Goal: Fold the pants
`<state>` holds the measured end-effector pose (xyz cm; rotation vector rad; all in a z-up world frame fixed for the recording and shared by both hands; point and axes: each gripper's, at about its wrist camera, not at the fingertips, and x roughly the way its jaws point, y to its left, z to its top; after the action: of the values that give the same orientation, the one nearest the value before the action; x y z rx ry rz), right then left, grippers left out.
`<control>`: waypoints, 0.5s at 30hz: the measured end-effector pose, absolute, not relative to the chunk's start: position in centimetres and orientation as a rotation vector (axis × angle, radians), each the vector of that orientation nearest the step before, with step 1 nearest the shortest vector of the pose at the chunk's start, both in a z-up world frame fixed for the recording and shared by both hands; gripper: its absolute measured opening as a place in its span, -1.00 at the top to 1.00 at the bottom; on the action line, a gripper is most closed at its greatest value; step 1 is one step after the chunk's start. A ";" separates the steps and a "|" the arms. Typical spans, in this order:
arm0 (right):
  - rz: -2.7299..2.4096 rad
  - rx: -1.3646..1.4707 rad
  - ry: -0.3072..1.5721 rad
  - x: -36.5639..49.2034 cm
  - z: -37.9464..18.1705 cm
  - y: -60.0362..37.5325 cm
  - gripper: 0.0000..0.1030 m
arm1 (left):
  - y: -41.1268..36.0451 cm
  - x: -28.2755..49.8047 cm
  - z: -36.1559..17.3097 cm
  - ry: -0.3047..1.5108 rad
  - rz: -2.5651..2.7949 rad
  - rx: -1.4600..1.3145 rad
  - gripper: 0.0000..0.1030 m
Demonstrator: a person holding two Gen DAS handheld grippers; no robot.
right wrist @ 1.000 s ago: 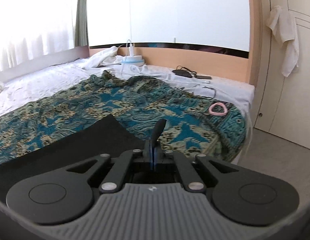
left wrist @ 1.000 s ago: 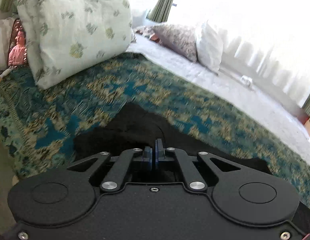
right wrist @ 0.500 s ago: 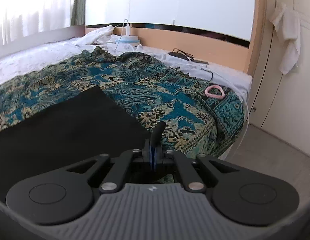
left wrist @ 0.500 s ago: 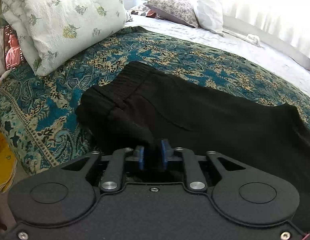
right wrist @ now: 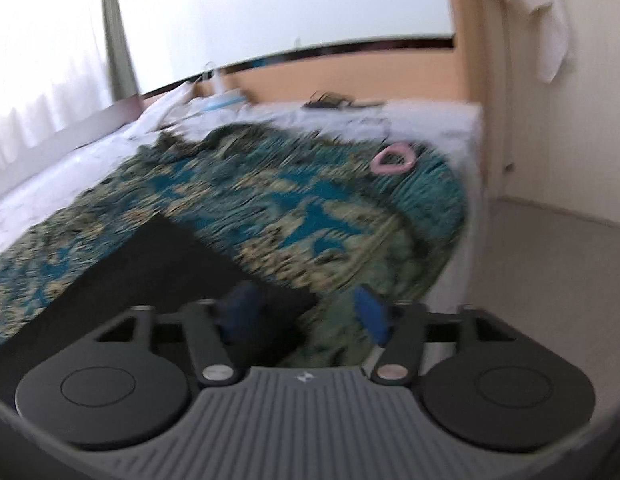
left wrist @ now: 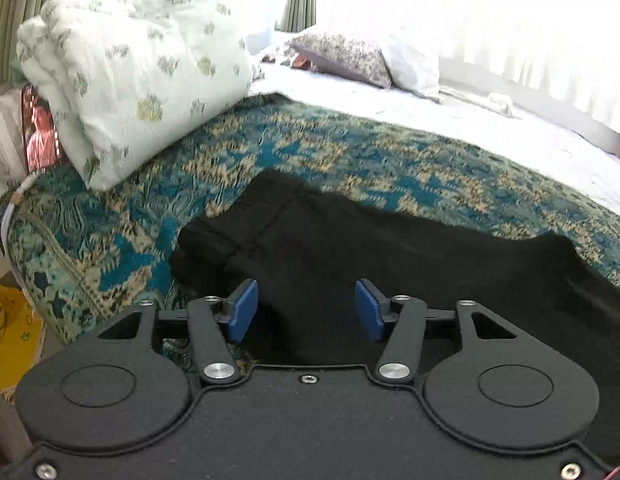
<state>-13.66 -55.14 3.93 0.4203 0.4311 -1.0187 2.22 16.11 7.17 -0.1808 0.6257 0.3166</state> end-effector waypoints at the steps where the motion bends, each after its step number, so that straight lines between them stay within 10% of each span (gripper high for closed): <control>1: -1.033 0.389 0.410 -13.8 4.3 -54.6 -0.55 | 15.7 2.2 7.5 0.613 0.315 -0.170 -0.09; 11: -0.592 0.273 0.416 -6.9 6.2 -44.3 -0.75 | 6.0 5.2 8.8 0.522 -0.082 -0.118 -0.23; 13: -0.457 0.270 0.461 -4.6 5.6 -41.2 -0.75 | 3.1 6.7 8.1 0.555 -0.169 -0.061 0.61; 15: -0.340 0.255 0.496 -2.6 5.0 -37.9 -0.75 | 0.7 8.5 7.1 0.611 -0.249 -0.029 0.87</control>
<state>-2.60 -37.93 4.99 0.2549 0.4964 -0.3401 8.46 0.70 7.15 -0.0290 0.6109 -0.2494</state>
